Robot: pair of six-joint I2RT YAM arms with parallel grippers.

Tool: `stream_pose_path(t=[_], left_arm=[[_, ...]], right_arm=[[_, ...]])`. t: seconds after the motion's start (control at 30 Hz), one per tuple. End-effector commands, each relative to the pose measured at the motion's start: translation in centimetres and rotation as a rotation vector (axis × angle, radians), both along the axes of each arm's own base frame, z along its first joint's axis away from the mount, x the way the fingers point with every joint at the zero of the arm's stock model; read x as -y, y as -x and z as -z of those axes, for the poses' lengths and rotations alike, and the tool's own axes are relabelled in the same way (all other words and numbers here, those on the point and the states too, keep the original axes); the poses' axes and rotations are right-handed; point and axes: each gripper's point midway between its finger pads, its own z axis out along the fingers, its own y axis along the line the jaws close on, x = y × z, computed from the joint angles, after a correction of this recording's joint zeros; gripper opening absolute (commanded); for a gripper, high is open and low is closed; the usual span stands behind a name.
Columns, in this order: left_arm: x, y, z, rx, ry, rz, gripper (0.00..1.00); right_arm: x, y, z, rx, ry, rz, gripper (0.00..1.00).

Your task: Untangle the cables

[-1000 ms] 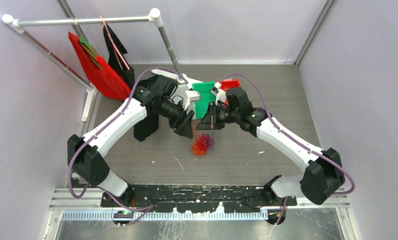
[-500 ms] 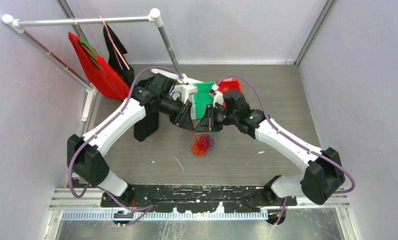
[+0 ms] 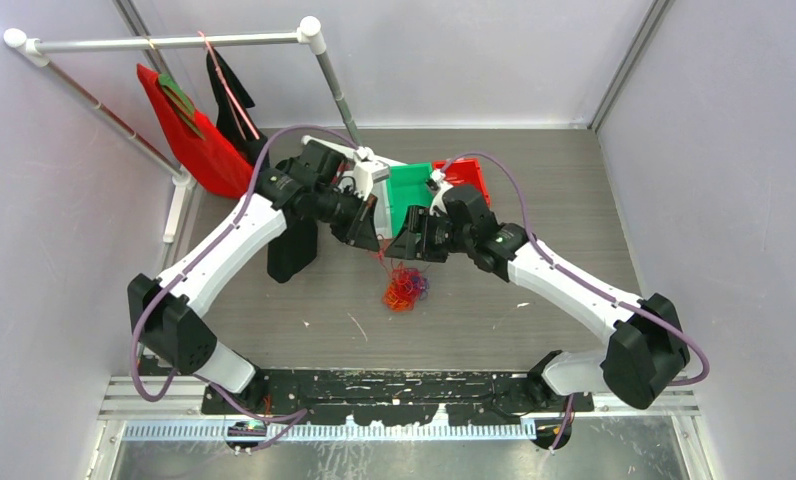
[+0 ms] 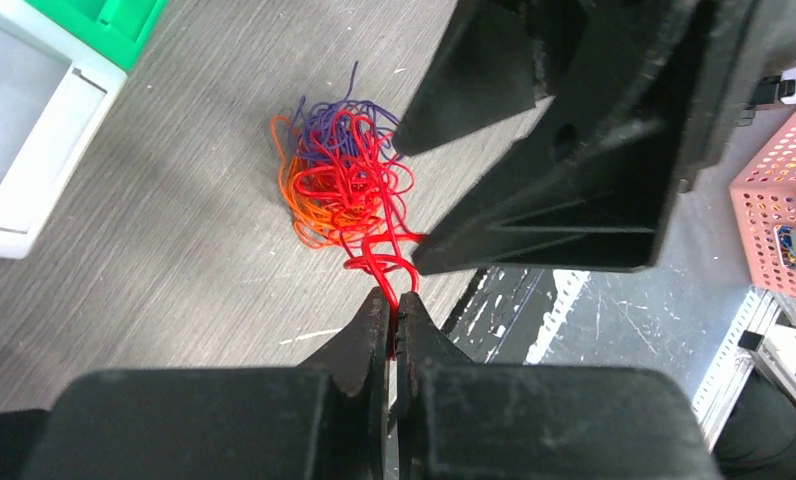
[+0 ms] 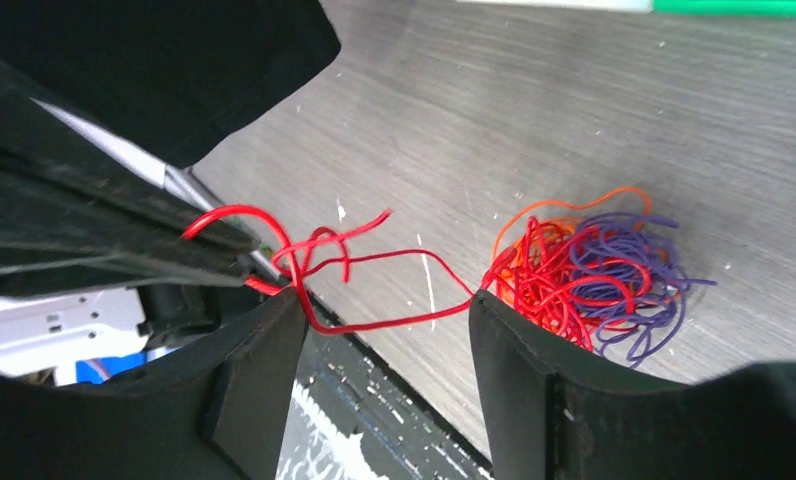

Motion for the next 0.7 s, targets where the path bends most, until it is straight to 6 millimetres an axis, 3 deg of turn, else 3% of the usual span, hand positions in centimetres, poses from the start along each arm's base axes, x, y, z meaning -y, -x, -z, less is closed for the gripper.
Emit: stream_pose_path(t=[0.0, 0.2, 0.47, 0.67], left_arm=[[-1.0, 1.2, -4.2, 0.056, 0.037, -0.024, 0.0], [-1.7, 1.9, -5.7, 0.059, 0.031, -0.042, 0.0], [-1.7, 3.4, -7.1, 0.009, 0.057, -0.029, 0.0], [-1.6, 5.1, -9.7, 0.005, 0.11, 0.03, 0.0]], right_arm=[[-0.4, -2.2, -1.5, 0.14, 0.009, 0.093, 0.68], [-1.7, -1.8, -1.2, 0.219, 0.036, 0.102, 0.72], [-0.8, -2.9, 0.1, 0.267, 0.142, 0.239, 0.71], [-1.9, -2.9, 1.1, 0.239, 0.12, 0.223, 0.71]])
